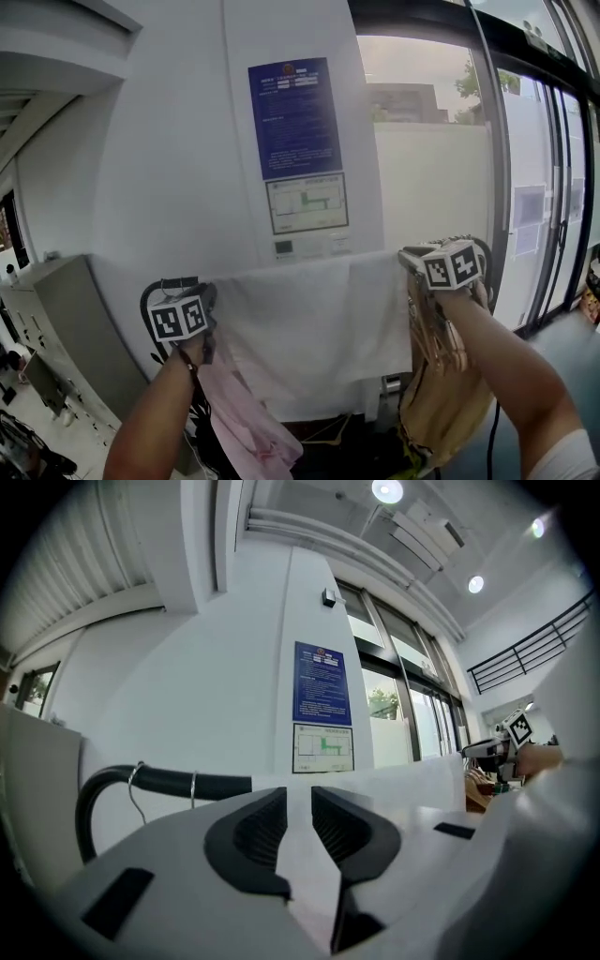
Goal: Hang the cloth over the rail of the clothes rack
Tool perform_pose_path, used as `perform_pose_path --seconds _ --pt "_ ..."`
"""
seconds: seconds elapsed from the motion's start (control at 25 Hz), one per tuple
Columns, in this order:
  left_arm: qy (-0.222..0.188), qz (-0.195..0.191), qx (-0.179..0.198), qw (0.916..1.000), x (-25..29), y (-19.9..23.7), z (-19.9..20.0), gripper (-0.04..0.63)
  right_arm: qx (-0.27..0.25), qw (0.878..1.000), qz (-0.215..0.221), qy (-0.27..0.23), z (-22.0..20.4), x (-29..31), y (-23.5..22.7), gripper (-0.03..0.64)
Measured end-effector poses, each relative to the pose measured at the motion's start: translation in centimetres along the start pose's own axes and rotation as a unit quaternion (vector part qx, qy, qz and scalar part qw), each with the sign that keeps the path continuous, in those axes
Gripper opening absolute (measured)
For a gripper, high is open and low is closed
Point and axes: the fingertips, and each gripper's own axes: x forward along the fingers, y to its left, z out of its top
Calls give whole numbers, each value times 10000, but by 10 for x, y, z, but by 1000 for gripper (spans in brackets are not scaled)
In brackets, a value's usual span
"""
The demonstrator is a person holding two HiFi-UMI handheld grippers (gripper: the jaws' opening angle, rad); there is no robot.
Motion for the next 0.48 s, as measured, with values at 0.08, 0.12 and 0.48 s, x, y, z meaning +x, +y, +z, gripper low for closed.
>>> perform_pose_path --seconds 0.08,0.12,0.48 --pt "93 -76 15 9999 2 -2 -16 92 163 9998 -39 61 -12 0 1 76" --pt "119 -72 49 9999 3 -1 -22 103 227 9997 -70 92 -17 1 1 78" --pt "38 -46 -91 9999 19 14 -32 140 404 9983 -395 119 -30 5 -8 87"
